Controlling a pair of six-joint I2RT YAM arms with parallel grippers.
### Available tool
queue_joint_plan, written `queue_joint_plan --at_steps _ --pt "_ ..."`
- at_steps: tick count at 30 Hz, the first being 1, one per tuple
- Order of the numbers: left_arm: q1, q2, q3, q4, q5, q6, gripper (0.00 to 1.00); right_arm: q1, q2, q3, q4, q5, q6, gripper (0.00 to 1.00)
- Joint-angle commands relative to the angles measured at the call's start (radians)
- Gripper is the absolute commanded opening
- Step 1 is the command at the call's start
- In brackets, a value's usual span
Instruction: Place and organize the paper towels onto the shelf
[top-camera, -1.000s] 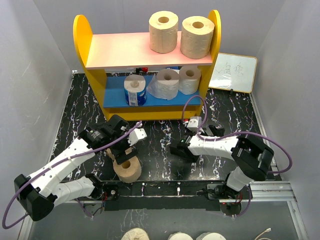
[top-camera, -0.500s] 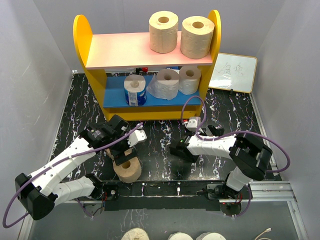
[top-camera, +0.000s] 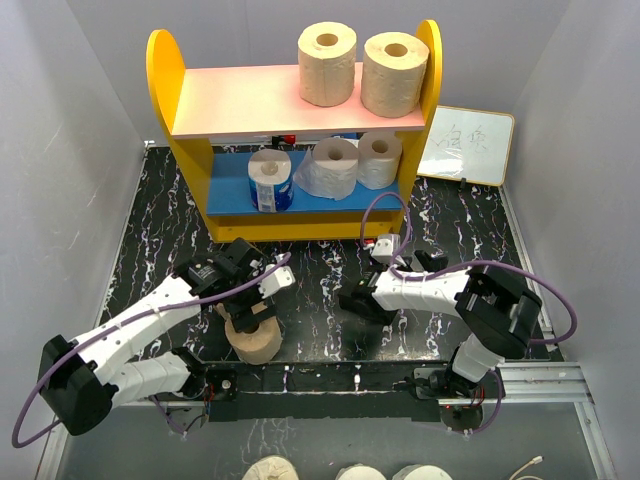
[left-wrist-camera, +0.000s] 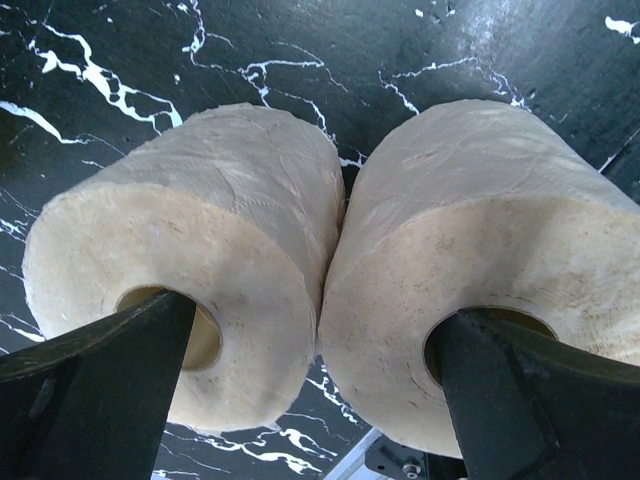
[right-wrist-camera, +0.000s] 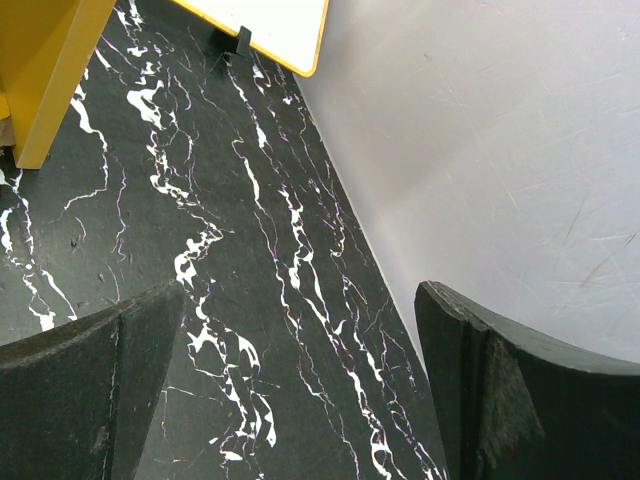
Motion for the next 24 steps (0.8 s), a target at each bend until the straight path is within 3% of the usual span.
queue_joint_plan --at_steps 1,8,15,24 --pt "-0.004 0.03 0.0 0.045 -0.006 -0.002 0.99 -0.006 0.009 0.017 0.005 0.063 0.026 0.99" --pt "-0.005 0.107 0.058 0.113 0.032 -0.017 0.99 -0.005 0.003 0.016 0.005 0.064 0.02 0.99" --pt "-0.005 0.199 0.083 0.246 -0.021 -0.045 0.99 -0.007 -0.065 0.016 0.003 0.077 0.002 0.98" --pt "-0.005 0.382 0.219 0.361 -0.13 -0.11 0.99 -0.007 -0.36 0.027 0.016 0.066 -0.134 0.98"
